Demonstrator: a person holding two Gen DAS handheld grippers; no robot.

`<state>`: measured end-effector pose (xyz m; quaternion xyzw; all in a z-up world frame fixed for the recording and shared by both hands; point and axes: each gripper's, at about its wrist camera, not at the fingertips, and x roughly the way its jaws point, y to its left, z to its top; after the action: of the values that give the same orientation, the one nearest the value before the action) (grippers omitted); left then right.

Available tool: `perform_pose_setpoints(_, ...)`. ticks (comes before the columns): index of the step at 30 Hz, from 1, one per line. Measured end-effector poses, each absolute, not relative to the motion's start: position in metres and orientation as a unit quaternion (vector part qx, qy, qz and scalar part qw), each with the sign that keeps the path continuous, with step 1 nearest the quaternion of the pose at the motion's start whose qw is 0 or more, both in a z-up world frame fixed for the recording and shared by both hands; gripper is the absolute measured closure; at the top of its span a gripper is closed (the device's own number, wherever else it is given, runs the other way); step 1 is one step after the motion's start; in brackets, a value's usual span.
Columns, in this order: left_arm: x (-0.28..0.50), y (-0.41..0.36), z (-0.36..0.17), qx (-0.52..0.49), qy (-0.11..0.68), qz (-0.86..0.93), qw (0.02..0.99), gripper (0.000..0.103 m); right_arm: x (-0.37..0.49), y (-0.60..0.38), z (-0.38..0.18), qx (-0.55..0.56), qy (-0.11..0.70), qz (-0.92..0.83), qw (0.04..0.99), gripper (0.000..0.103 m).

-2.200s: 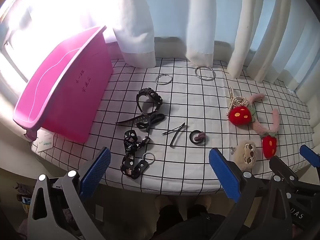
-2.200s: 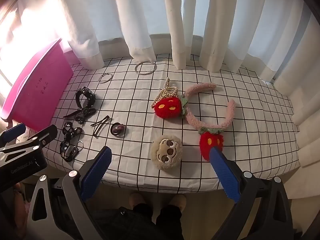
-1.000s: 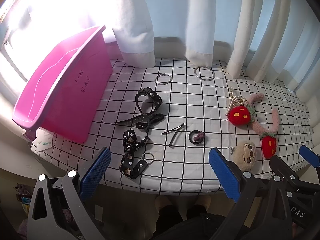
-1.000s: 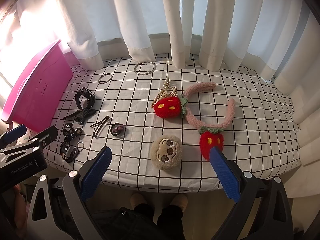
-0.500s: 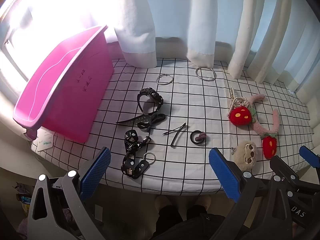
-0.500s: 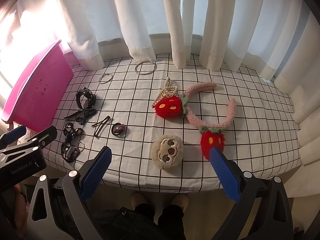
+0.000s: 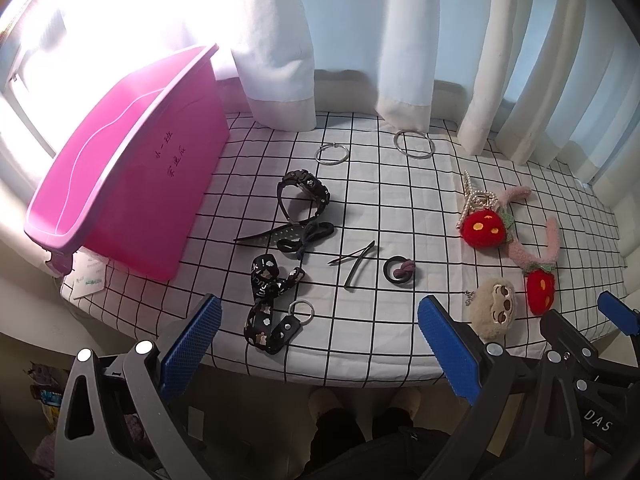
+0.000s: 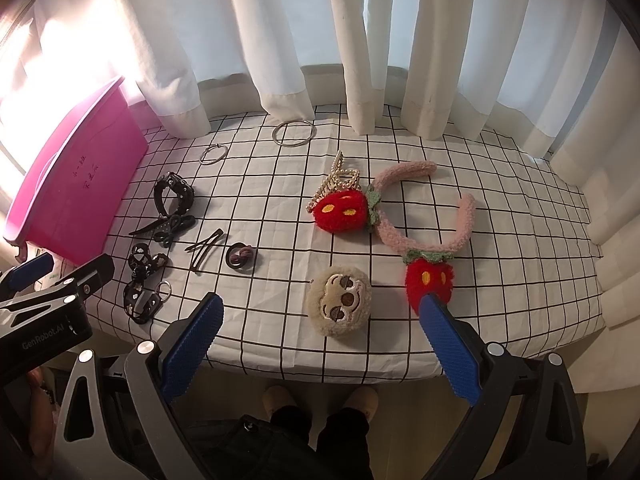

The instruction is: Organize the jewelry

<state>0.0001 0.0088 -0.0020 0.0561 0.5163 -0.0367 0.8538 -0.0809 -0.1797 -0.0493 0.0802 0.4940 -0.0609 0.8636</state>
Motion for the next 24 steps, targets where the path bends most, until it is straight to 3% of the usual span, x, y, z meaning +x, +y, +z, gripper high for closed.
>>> perform_pose_setpoints(14,0.003,0.070,-0.064,0.021,0.558,-0.017,0.829,0.006,-0.103,-0.182,-0.091,0.152,0.467,-0.024,0.871,0.009)
perform_pose_setpoints(24,0.013,0.094,-0.107,-0.002,0.533,-0.030,0.845,0.006,-0.112,-0.197,-0.145,0.168,0.476,-0.082,0.860,0.009)
